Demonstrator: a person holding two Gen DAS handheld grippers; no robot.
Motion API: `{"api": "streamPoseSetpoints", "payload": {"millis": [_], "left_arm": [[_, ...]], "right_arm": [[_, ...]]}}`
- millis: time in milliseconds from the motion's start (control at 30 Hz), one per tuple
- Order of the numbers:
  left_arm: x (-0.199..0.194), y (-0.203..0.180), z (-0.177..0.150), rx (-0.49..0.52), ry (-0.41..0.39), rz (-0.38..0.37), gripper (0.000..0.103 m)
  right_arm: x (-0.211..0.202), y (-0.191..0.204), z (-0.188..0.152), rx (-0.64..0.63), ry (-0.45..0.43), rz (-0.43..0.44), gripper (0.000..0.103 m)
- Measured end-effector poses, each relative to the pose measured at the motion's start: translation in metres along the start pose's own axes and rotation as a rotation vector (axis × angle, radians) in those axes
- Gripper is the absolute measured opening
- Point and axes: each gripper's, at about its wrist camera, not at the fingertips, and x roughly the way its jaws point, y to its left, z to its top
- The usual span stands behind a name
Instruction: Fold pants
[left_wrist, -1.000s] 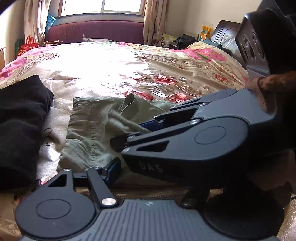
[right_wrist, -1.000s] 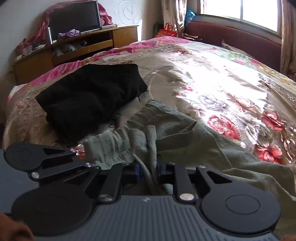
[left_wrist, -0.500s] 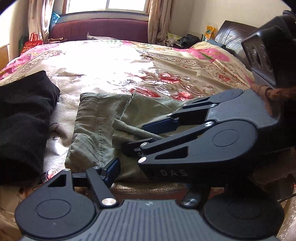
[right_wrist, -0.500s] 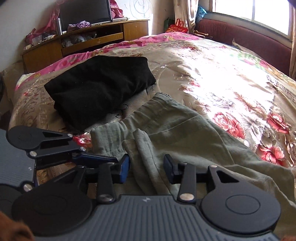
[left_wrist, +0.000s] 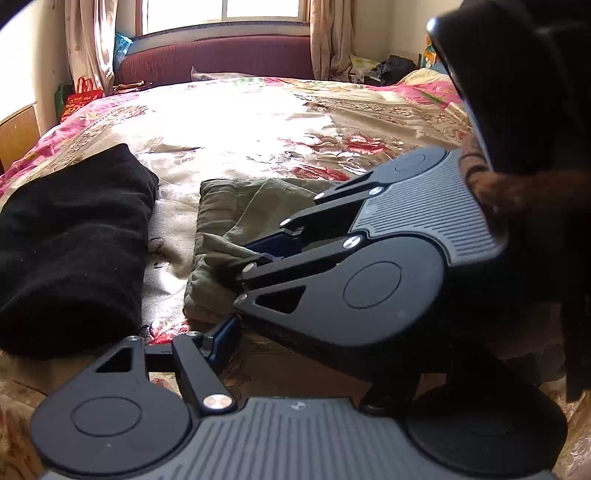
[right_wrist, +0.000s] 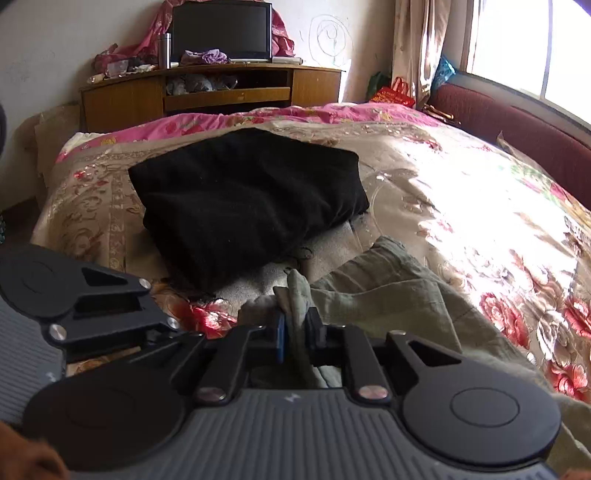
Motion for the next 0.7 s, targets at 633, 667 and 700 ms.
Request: {"api": "streamPoseSetpoints", "payload": {"millis": [633, 667, 700], "left_arm": [[0.043, -0.049, 0.059, 0.221, -0.062, 0.013, 0.088], [0.060, -0.050, 0.055, 0.231, 0.018, 0.055, 0.088], [0.069, -0.049, 0.048, 0.238, 0.072, 0.093, 0.088]], "right_arm": [[-0.172, -0.197, -0.172, 0.932, -0.012, -0.378, 0.056], [-0.170, -0.199, -0.178, 0.970, -0.033, -0.319, 0.056], [-0.168, -0.201, -0.181, 0.979, -0.045, -0.280, 0.056]]}}
